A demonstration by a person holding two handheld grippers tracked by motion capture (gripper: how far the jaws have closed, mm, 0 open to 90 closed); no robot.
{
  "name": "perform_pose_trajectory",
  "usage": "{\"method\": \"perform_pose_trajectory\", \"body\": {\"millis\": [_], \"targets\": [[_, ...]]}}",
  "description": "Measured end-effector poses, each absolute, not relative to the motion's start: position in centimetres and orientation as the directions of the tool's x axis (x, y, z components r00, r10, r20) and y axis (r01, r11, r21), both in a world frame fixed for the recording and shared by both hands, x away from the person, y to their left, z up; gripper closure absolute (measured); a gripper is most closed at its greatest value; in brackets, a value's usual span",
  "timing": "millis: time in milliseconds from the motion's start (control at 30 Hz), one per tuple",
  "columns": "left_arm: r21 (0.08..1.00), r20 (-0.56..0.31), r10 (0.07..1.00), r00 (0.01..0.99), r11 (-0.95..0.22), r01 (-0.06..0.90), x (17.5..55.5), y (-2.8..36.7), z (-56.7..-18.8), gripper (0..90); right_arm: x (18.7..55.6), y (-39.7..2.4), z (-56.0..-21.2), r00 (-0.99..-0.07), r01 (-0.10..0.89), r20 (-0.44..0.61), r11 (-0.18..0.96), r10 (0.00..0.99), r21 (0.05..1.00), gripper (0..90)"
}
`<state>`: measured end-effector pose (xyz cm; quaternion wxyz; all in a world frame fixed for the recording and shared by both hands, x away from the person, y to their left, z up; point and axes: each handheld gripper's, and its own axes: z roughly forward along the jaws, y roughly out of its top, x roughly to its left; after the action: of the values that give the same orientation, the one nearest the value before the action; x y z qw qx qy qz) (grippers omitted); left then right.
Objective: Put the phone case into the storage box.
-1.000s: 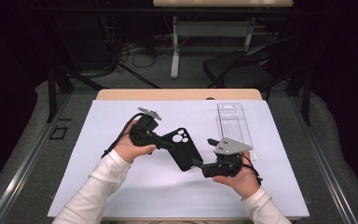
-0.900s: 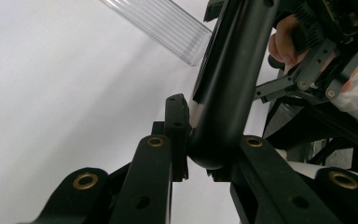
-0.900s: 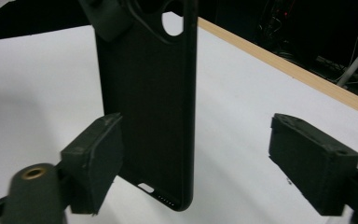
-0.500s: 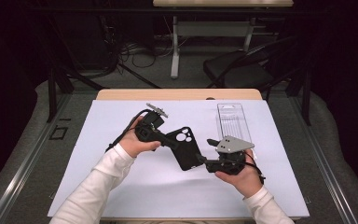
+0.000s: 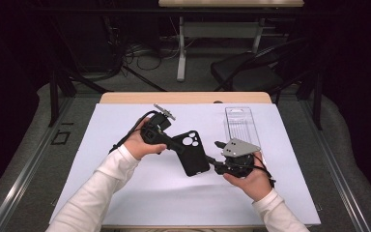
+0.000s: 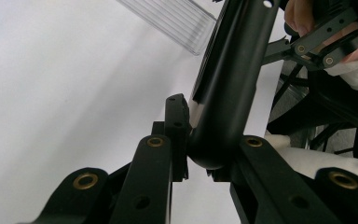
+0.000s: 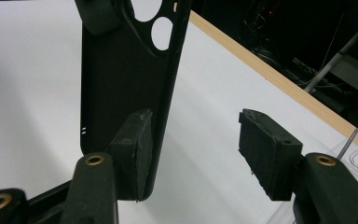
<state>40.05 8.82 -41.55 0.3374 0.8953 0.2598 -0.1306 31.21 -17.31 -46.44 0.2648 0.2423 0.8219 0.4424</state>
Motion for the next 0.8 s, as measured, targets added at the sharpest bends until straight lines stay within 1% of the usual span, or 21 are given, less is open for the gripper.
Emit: {"method": "perform_pose_trajectory", "body": {"millis": [267,467,633,800], "targets": [[0.5,-0.412,0.392,0.823,-0.658,0.564,40.8,8.5,-41.8,81.5,31.4,-16.9,-45.6,-0.748,0.125,-0.267,0.524,0.607,0.842,48.3],[0.479,-0.414,0.399,0.818,-0.669,0.569,41.1,8.2,-41.6,81.4,31.4,-16.5,-44.9,-0.756,0.08,-0.322,0.568,0.57,0.819,48.0],[0.463,-0.408,0.405,0.818,-0.681,0.568,41.3,8.0,-41.4,81.4,31.7,-16.4,-44.5,-0.765,0.091,-0.324,0.591,0.557,0.801,49.7],[0.448,-0.398,0.405,0.823,-0.697,0.56,41.4,7.7,-41.4,81.4,32.1,-16.3,-44.1,-0.766,0.065,-0.357,0.616,0.536,0.785,51.6]]}}
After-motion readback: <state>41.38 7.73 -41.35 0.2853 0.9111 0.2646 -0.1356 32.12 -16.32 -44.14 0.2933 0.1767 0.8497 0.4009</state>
